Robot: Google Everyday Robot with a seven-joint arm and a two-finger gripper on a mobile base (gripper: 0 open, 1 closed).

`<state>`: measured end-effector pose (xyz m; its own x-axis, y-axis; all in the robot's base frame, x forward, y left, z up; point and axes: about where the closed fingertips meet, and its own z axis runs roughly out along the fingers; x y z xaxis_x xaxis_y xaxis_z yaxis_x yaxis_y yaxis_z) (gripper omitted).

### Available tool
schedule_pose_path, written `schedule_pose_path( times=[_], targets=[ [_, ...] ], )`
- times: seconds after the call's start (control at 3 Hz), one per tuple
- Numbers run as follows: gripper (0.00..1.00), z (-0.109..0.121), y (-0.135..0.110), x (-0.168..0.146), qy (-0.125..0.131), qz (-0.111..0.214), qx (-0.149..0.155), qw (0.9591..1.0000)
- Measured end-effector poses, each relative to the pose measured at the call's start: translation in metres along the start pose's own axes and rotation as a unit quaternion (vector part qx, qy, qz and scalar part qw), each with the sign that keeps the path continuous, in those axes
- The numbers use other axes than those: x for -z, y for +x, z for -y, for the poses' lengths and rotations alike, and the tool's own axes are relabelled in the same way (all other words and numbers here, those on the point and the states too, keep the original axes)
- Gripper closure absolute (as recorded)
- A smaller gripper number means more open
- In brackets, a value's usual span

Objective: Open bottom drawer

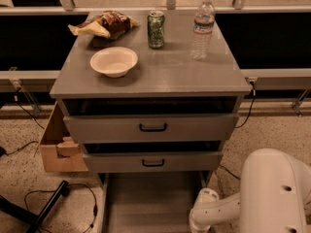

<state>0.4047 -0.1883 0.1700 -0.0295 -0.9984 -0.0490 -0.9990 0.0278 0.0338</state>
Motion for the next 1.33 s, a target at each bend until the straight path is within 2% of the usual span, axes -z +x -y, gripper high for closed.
schedule_pose_path(
  times=[1.0, 1.33],
  targets=[
    [0.05, 0.001, 0.0, 0.0, 0.0, 0.0, 0.0, 1.0],
    [0.0, 0.018, 0.003, -0.002, 0.0, 0.0, 0.0, 1.0]
  ],
)
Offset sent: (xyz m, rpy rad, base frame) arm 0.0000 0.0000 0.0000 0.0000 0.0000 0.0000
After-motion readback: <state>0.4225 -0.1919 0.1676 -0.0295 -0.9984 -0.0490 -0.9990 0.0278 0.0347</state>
